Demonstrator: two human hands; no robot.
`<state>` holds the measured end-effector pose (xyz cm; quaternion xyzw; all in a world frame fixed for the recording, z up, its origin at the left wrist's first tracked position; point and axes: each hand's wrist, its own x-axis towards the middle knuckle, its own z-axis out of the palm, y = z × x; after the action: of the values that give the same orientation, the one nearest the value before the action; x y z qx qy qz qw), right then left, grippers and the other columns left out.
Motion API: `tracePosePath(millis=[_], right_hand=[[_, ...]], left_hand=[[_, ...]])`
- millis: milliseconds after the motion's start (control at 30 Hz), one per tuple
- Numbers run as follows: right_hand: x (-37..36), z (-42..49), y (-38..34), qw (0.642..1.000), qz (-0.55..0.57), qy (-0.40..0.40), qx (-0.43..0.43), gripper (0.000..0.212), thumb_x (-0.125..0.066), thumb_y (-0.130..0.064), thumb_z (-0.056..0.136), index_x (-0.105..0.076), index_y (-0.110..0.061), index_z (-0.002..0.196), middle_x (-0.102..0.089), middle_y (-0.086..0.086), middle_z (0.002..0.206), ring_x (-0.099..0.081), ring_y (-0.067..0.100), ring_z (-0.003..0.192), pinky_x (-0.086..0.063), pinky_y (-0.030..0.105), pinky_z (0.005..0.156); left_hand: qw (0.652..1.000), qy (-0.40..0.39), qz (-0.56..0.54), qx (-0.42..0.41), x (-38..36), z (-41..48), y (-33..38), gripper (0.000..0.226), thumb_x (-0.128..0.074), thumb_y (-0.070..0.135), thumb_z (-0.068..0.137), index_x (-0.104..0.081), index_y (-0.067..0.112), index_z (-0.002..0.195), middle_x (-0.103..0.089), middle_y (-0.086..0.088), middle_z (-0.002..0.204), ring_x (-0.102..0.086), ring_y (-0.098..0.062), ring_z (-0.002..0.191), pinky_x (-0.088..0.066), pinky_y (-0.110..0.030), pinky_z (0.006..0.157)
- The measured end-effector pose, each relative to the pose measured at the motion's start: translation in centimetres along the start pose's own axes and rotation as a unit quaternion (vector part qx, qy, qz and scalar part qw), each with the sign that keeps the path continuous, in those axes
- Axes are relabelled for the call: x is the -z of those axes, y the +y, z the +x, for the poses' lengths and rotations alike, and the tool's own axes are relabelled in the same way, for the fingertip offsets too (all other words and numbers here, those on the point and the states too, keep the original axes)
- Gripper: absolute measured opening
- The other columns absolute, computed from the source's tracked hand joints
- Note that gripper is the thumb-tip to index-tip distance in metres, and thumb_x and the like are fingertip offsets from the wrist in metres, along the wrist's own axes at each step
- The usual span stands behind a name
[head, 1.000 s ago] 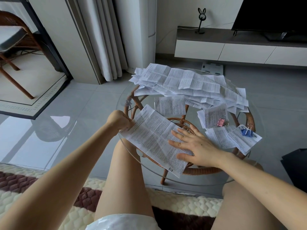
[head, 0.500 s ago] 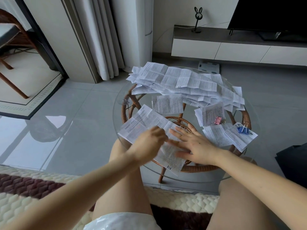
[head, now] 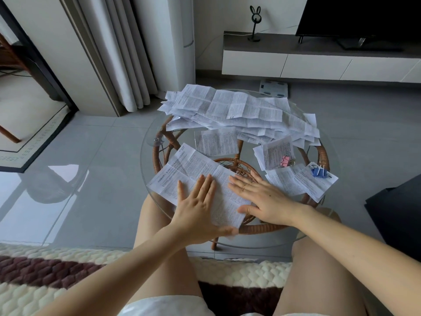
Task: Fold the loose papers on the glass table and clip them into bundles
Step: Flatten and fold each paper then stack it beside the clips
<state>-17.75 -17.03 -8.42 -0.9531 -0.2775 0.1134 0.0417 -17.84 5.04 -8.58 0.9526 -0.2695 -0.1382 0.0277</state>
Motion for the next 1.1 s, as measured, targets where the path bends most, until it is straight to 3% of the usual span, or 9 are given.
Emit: tracePosePath(millis=[333, 433, 567, 667, 767, 867, 967, 1033, 1100], right_hand=[[-0.5, -1.4, -1.7, 0.999, -0.038, -0.009, -0.036, 0.069, 0.002, -0.062, 0.087, 0.002, -0.031, 0.149, 0.013, -0.004, 0.156, 0.019, 0.010, 0.142, 0.022, 0.041, 0.112], [-1.1, -3.1, -3.1, 0.996, -0.070, 0.045, -0.017, 0.075, -0.010, -0.069, 0.091, -0.022, -0.024, 0.150, -0.015, 0.012, 0.156, -0.010, 0.025, 0.146, 0.005, 0.049, 0.112], [-2.2, -5.6, -4.6, 0.993, -0.102, 0.049, 0.016, 0.085, -0.029, -0.078, 0.081, -0.036, -0.022, 0.144, -0.039, 0.018, 0.145, -0.038, 0.031, 0.132, -0.018, 0.052, 0.105], [-2.6, -6.7, -4.5, 0.982, -0.133, 0.119, 0.062, 0.070, -0.064, -0.051, 0.071, -0.049, -0.024, 0.134, -0.054, 0.015, 0.130, -0.049, 0.025, 0.110, -0.029, 0.044, 0.097], [-2.2, -7.1, -4.7, 0.968, -0.071, 0.221, 0.101, 0.037, -0.057, -0.017, 0.074, -0.069, -0.022, 0.108, -0.068, 0.004, 0.104, -0.052, 0.018, 0.085, -0.036, 0.038, 0.088], [-1.2, -7.8, -5.3, 0.958, 0.092, 0.254, 0.096, 0.033, -0.049, -0.034, 0.094, -0.075, -0.018, 0.081, -0.069, -0.009, 0.076, -0.052, 0.011, 0.069, -0.039, 0.033, 0.085], [1.4, -7.6, -5.6, 0.945, 0.281, 0.164, -0.024, 0.061, -0.051, -0.065, 0.081, -0.070, -0.007, 0.074, -0.061, 0.001, 0.066, -0.050, 0.013, 0.070, -0.041, 0.023, 0.078], [2.5, -6.3, -4.7, 0.928, 0.344, 0.119, -0.077, 0.069, -0.059, -0.063, 0.076, -0.061, 0.007, 0.074, -0.051, 0.016, 0.065, -0.045, 0.021, 0.063, -0.036, 0.022, 0.065], [3.3, -4.1, -3.9, 0.929, 0.345, 0.092, -0.101, 0.055, -0.066, -0.047, 0.081, -0.059, 0.007, 0.073, -0.053, 0.017, 0.066, -0.047, 0.020, 0.060, -0.039, 0.027, 0.062]], left_hand=[[0.999, 0.000, 0.017, -0.044, 0.0, -0.9, -0.7, 0.113, -0.013, 0.096, 0.054, 0.027, 0.034, 0.139, 0.034, 0.003, 0.151, 0.036, -0.018, 0.136, 0.022, -0.056, 0.109], [0.997, 0.047, 0.003, -0.054, -1.2, -2.6, -2.7, 0.105, -0.005, 0.098, 0.057, 0.021, 0.041, 0.142, 0.030, 0.008, 0.151, 0.033, -0.013, 0.138, 0.020, -0.044, 0.114], [0.989, 0.104, -0.053, -0.088, -1.3, -4.5, -5.3, 0.096, -0.007, 0.090, 0.073, -0.004, 0.032, 0.148, 0.005, 0.014, 0.154, 0.009, -0.008, 0.145, 0.011, -0.032, 0.118], [0.972, 0.120, -0.161, -0.125, -0.6, -4.9, -6.3, 0.079, -0.026, 0.072, 0.086, -0.046, 0.019, 0.140, -0.032, 0.007, 0.150, -0.020, -0.005, 0.141, -0.013, -0.035, 0.120], [0.953, 0.149, -0.202, -0.170, -0.8, -4.8, -6.8, 0.038, -0.049, 0.019, 0.087, -0.067, 0.012, 0.119, -0.055, 0.002, 0.135, -0.042, -0.007, 0.130, -0.028, -0.036, 0.114], [0.939, 0.139, -0.235, -0.211, -1.2, -4.4, -6.3, 0.039, -0.049, -0.005, 0.077, -0.072, 0.007, 0.107, -0.059, 0.004, 0.127, -0.047, -0.009, 0.126, -0.031, -0.026, 0.112], [0.929, 0.110, -0.253, -0.249, -1.1, -4.0, -5.9, 0.031, -0.057, 0.002, 0.081, -0.071, 0.005, 0.108, -0.058, 0.005, 0.126, -0.046, -0.003, 0.126, -0.028, -0.015, 0.110], [0.923, 0.110, -0.269, -0.252, -0.5, -3.7, -5.9, 0.024, -0.060, 0.021, 0.084, -0.074, 0.012, 0.100, -0.067, 0.001, 0.115, -0.056, -0.005, 0.116, -0.025, -0.011, 0.109], [0.924, 0.120, -0.262, -0.252, 0.3, -3.3, -5.9, 0.008, -0.058, 0.031, 0.079, -0.066, 0.029, 0.079, -0.071, 0.009, 0.085, -0.065, -0.010, 0.092, -0.022, -0.025, 0.115]])
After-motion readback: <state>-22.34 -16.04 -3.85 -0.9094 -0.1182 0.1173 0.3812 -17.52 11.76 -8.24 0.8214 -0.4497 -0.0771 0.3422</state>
